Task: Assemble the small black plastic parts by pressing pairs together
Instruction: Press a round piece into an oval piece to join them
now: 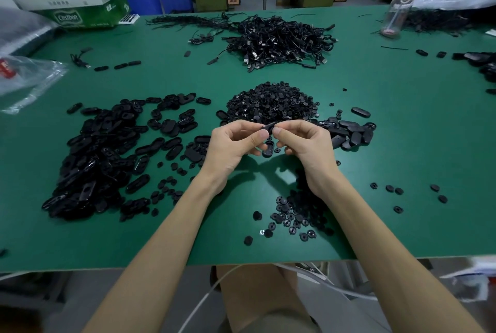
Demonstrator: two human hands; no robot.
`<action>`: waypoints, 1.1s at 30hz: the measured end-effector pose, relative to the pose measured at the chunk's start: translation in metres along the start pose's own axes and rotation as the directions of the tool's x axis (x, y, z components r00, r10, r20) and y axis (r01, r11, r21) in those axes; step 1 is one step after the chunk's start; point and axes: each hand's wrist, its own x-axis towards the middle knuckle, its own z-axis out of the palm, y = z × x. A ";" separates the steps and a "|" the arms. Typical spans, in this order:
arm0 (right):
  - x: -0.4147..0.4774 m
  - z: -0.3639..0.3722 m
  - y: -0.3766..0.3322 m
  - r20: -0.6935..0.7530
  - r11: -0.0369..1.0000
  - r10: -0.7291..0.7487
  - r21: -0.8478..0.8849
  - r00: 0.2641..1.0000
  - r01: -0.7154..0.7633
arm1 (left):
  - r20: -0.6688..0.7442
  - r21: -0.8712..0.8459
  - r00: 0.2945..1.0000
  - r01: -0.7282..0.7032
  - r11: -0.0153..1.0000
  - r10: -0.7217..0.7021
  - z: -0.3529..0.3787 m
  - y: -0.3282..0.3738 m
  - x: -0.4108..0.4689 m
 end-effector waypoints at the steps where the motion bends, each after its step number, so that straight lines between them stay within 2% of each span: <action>1: 0.000 0.000 0.000 -0.002 1.000 -0.001 0.000 1.000 0.001 | -0.002 0.004 1.000 0.000 1.000 0.000 0.000 0.000 0.000; 13: -0.001 0.002 0.002 0.027 0.994 -0.100 -0.035 0.995 0.101 | -0.001 0.017 1.000 0.023 1.000 -0.023 0.001 -0.001 0.001; 21: -0.002 0.004 0.003 0.042 0.972 -0.172 -0.154 0.984 0.177 | 0.040 0.086 0.999 0.017 0.996 -0.020 0.003 -0.002 0.001; 33: -0.002 0.005 0.002 0.007 0.970 -0.155 -0.189 0.988 0.154 | 0.007 0.044 0.999 0.036 0.998 -0.037 0.005 0.001 -0.001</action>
